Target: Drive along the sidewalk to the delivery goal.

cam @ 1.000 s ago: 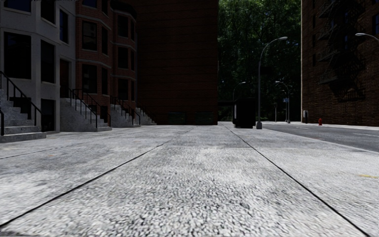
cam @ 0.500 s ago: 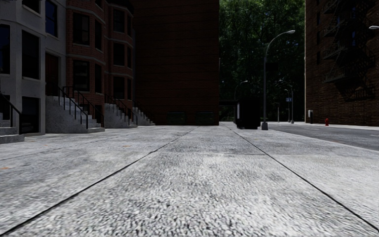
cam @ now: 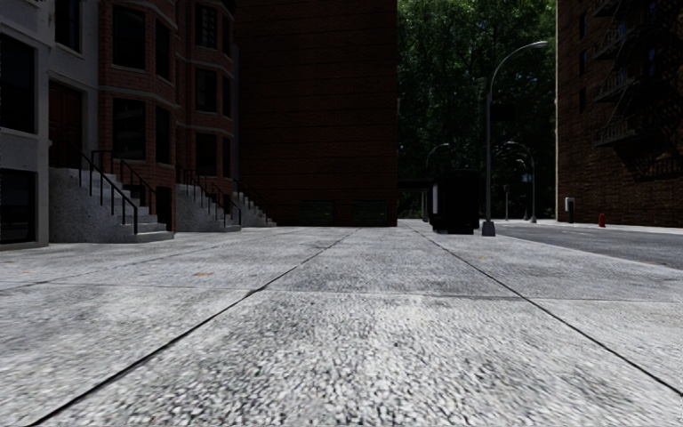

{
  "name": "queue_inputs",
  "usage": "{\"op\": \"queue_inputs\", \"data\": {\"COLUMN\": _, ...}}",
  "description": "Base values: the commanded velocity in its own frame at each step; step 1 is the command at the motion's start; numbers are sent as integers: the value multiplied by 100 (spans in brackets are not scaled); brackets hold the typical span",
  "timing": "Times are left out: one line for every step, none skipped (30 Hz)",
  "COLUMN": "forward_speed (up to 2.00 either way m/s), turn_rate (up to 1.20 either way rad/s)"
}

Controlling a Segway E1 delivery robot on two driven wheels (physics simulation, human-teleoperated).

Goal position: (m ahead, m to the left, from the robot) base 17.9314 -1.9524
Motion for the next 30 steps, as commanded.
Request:
{"op": "queue_inputs", "data": {"forward_speed": 200, "turn_rate": 0}}
{"op": "queue_inputs", "data": {"forward_speed": 200, "turn_rate": 0}}
{"op": "queue_inputs", "data": {"forward_speed": 200, "turn_rate": 0}}
{"op": "queue_inputs", "data": {"forward_speed": 200, "turn_rate": 0}}
{"op": "queue_inputs", "data": {"forward_speed": 200, "turn_rate": 0}}
{"op": "queue_inputs", "data": {"forward_speed": 200, "turn_rate": 0}}
{"op": "queue_inputs", "data": {"forward_speed": 200, "turn_rate": 0}}
{"op": "queue_inputs", "data": {"forward_speed": 200, "turn_rate": 0}}
{"op": "queue_inputs", "data": {"forward_speed": 200, "turn_rate": 0}}
{"op": "queue_inputs", "data": {"forward_speed": 200, "turn_rate": 0}}
{"op": "queue_inputs", "data": {"forward_speed": 200, "turn_rate": 0}}
{"op": "queue_inputs", "data": {"forward_speed": 200, "turn_rate": 0}}
{"op": "queue_inputs", "data": {"forward_speed": 200, "turn_rate": 0}}
{"op": "queue_inputs", "data": {"forward_speed": 200, "turn_rate": 0}}
{"op": "queue_inputs", "data": {"forward_speed": 200, "turn_rate": 0}}
{"op": "queue_inputs", "data": {"forward_speed": 200, "turn_rate": 0}}
{"op": "queue_inputs", "data": {"forward_speed": 200, "turn_rate": 0}}
{"op": "queue_inputs", "data": {"forward_speed": 200, "turn_rate": -9}}
{"op": "queue_inputs", "data": {"forward_speed": 200, "turn_rate": -12}}
{"op": "queue_inputs", "data": {"forward_speed": 200, "turn_rate": -12}}
{"op": "queue_inputs", "data": {"forward_speed": 200, "turn_rate": -12}}
{"op": "queue_inputs", "data": {"forward_speed": 200, "turn_rate": -12}}
{"op": "queue_inputs", "data": {"forward_speed": 200, "turn_rate": 0}}
{"op": "queue_inputs", "data": {"forward_speed": 200, "turn_rate": 0}}
{"op": "queue_inputs", "data": {"forward_speed": 200, "turn_rate": 0}}
{"op": "queue_inputs", "data": {"forward_speed": 200, "turn_rate": 0}}
{"op": "queue_inputs", "data": {"forward_speed": 200, "turn_rate": 0}}
{"op": "queue_inputs", "data": {"forward_speed": 200, "turn_rate": 0}}
{"op": "queue_inputs", "data": {"forward_speed": 200, "turn_rate": 0}}
{"op": "queue_inputs", "data": {"forward_speed": 200, "turn_rate": 0}}
